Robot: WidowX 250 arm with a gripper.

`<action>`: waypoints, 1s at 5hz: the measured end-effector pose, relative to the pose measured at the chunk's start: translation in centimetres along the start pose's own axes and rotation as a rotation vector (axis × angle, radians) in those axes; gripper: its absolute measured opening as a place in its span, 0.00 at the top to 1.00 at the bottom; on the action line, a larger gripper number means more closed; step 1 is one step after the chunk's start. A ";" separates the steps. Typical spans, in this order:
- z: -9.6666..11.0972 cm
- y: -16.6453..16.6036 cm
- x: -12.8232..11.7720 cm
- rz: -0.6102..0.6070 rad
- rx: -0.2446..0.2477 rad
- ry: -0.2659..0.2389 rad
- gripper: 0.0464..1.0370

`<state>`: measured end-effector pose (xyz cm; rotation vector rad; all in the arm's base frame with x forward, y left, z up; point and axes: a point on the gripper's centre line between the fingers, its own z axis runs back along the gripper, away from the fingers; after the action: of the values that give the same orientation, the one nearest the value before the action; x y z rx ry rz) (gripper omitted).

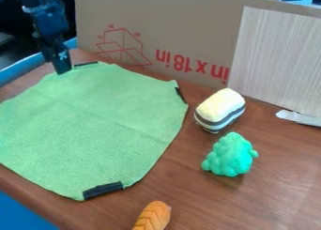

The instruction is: Fold the cloth from left top to the rigth bottom

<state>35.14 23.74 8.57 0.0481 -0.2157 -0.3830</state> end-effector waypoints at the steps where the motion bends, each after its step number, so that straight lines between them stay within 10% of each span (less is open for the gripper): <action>1: 0.1 0.7 1.5 -0.034 0.066 -0.062 0.04; 5: -2.1 4.6 4.5 0.021 0.104 -0.007 0.04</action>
<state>41.33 26.36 7.82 0.1462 -0.2429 -0.3509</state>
